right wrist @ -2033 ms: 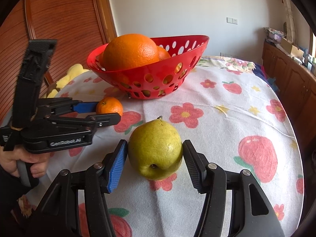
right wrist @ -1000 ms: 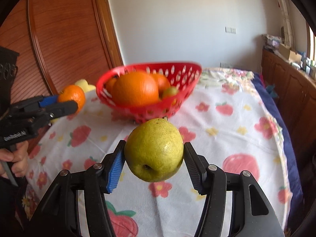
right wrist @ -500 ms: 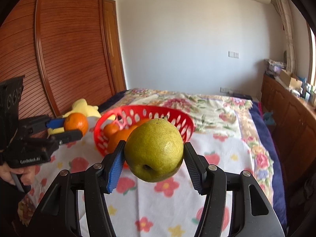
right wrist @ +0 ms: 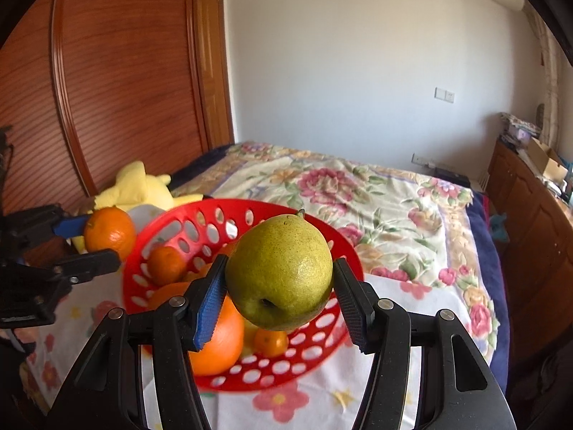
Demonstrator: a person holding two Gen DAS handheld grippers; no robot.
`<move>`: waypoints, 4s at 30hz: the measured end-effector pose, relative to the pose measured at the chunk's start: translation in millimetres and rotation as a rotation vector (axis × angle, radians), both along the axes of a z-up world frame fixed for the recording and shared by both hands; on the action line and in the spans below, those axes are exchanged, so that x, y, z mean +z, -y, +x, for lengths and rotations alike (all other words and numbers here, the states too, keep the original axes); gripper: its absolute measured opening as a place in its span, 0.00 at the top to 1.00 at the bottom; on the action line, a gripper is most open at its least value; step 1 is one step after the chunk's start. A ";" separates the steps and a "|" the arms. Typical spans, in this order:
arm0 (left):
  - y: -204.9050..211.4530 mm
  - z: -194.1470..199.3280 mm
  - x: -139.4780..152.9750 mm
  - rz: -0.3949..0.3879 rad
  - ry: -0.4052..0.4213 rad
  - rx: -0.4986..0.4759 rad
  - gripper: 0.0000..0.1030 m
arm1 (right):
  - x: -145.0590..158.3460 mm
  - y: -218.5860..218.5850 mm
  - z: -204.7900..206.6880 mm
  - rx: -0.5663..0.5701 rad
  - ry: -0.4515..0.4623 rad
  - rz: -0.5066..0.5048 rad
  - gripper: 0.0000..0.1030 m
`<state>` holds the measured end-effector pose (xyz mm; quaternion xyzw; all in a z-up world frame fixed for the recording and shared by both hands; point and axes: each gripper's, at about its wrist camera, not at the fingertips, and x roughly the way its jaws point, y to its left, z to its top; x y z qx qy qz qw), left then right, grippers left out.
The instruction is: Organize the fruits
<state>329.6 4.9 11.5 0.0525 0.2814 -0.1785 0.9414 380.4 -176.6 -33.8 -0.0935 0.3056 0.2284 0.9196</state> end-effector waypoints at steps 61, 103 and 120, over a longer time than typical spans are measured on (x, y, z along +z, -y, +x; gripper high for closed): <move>13.3 -13.2 21.2 0.011 0.000 0.105 0.45 | 10.1 5.6 -45.8 -0.051 0.058 0.067 0.32; -1.5 -221.7 72.1 -0.035 0.236 0.230 0.05 | 57.8 16.1 -244.4 -0.205 0.334 0.126 0.13; -10.6 -263.3 56.6 -0.067 0.213 0.257 0.05 | 42.7 22.5 -283.9 -0.247 0.341 0.121 0.12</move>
